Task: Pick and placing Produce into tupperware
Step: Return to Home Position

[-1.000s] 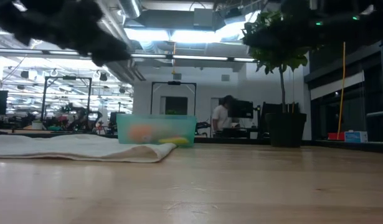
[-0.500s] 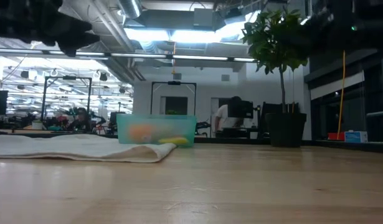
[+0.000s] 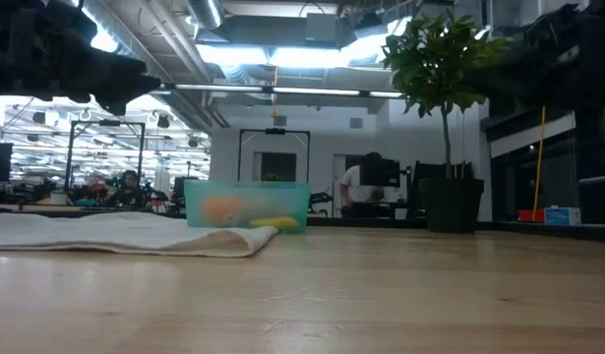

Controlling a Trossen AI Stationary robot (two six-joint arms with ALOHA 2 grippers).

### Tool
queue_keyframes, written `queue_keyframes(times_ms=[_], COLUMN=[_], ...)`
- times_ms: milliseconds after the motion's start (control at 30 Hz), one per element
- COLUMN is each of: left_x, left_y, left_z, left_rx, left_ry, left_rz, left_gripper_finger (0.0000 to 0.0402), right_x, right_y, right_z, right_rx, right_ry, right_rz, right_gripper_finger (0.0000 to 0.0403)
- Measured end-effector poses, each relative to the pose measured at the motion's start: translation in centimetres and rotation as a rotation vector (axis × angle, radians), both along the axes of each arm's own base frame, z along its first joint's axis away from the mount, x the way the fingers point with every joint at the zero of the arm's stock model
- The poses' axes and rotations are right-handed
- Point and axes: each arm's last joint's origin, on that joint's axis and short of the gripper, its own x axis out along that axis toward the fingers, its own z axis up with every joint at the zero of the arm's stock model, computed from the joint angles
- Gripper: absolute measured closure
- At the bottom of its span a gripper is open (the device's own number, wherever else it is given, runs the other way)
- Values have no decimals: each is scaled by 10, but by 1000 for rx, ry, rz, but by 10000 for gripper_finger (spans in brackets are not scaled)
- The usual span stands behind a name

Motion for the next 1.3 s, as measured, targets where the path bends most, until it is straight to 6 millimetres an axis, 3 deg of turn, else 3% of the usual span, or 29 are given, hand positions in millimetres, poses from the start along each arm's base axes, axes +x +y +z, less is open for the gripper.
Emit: queue_keyframes(times_ms=[267,533,1067,1300], left_x=[0,0,0,0], left_y=[-2,-2,-2,-2], left_z=[-3,-3,-3,-3], left_rx=[-26,-27,-27,-27], left_ry=[30,31,33,33], left_rz=[-24,-23,-23,-23], left_gripper_finger=[190,194,197,197], right_x=[0,0,0,-8], right_y=[0,0,0,1], right_z=[-1,-6,-6,-5], right_rx=[-16,189,181,29], right_ry=[16,50,55,56], right_rz=[1,14,12,3], right_gripper_finger=[382,382,382,382])
